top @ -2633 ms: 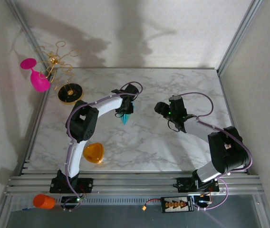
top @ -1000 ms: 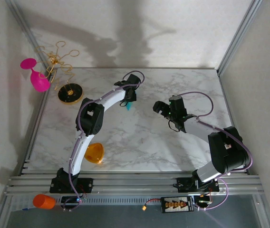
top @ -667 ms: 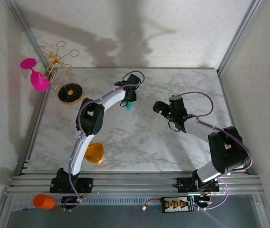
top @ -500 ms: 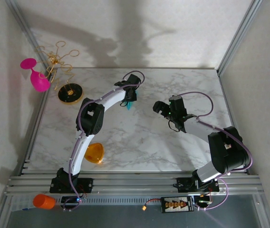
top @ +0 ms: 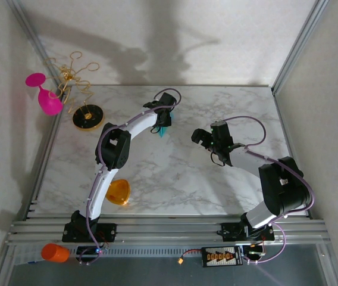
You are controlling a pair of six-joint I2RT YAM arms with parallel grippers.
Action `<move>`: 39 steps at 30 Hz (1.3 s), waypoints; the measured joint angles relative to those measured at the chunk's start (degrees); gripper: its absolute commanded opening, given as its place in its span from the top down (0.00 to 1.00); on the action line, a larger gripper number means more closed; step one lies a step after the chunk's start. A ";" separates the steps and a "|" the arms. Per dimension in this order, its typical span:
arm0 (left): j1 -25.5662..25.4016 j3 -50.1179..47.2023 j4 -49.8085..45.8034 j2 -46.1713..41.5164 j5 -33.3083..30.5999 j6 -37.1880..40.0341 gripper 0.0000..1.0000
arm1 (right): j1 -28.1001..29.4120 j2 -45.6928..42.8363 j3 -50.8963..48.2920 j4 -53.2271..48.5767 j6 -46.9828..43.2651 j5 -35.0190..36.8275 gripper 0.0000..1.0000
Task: Fold a paper plane with a square sheet of paper (pick it up from the middle)
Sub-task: Move the paper plane to the top-center of the table, then reset both arms
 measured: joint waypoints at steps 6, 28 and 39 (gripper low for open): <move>0.00 0.11 -1.31 -0.44 -0.11 -0.33 0.55 | 0.00 0.00 0.00 0.00 0.17 -0.22 0.01; 0.02 -12.48 2.01 -24.92 -5.03 -3.32 0.35 | -0.20 -7.93 3.65 -3.37 -5.40 7.85 0.01; 8.48 -59.10 26.60 -69.53 -20.72 -3.17 0.00 | -1.40 -19.37 0.04 4.74 -21.24 27.50 0.01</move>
